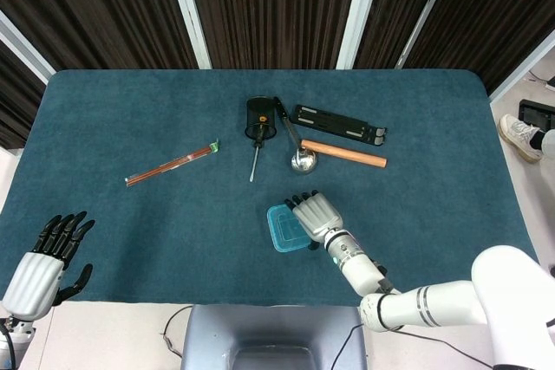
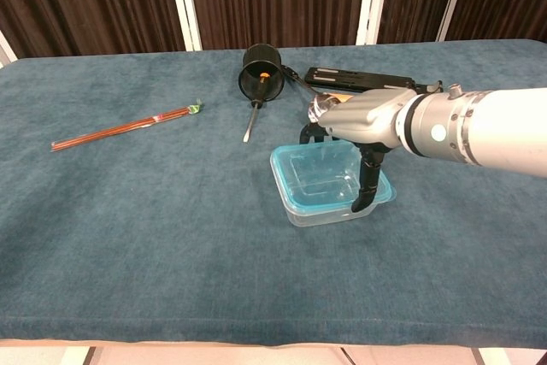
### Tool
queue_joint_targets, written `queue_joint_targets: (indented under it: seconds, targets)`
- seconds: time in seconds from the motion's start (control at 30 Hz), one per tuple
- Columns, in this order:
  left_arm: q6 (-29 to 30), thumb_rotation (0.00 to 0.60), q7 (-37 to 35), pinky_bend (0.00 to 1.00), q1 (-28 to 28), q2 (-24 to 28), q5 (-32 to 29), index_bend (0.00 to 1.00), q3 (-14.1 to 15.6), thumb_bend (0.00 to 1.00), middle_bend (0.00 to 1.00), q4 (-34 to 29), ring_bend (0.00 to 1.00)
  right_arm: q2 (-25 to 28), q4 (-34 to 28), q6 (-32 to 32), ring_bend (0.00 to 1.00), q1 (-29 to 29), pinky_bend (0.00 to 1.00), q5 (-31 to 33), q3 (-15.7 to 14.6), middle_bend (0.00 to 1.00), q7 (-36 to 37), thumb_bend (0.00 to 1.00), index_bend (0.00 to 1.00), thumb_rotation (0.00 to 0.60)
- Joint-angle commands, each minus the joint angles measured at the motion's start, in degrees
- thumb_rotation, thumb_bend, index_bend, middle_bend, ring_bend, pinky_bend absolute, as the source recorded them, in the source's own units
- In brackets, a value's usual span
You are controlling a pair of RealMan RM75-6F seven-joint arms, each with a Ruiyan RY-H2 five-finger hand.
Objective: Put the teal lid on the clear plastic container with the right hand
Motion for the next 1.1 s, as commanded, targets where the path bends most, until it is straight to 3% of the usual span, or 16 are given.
queue_joint_targets:
  seconds: [0.03, 0.27, 0.67, 0.9, 1.1]
  targets:
    - [-0.01, 0.6, -0.08, 0.02, -0.02, 0.03, 0.07, 0.0, 0.03, 0.44, 0.0, 0.0, 0.0, 0.07, -0.12, 0.05, 0.39, 0.02, 0.43, 0.06, 0.05, 0.44, 0.06, 0.24, 0.57, 0.6]
    - [-0.01, 0.6, -0.17, 0.02, -0.07, 0.06, 0.23, 0.0, 0.08, 0.44, 0.0, 0.08, 0.0, 0.93, -0.85, -0.13, 0.29, 0.01, 0.35, -0.46, 0.18, 0.32, 0.77, 0.24, 0.4, 0.6]
    - [0.4, 0.6, -0.9, 0.02, 0.02, 0.23, 0.33, 0.0, 0.07, 0.44, 0.0, 0.29, 0.0, 0.6, -0.81, 0.72, 0.22, 0.22, 0.33, -0.6, -0.2, 0.22, 0.19, 0.24, 0.26, 0.6]
    - [0.72, 0.6, -1.23, 0.02, 0.15, 0.31, 0.39, 0.0, 0.07, 0.44, 0.0, 0.36, 0.0, 0.59, -1.42, 1.85, 0.09, 0.36, 0.22, 0.35, -0.07, 0.09, -0.54, 0.23, 0.06, 0.6]
    - [0.9, 0.6, -1.29, 0.02, 0.21, 0.32, 0.51, 0.0, 0.09, 0.44, 0.0, 0.4, 0.0, 0.93, -1.96, 2.39, 0.06, 0.22, 0.18, 0.4, 0.1, 0.06, -0.48, 0.21, 0.0, 0.6]
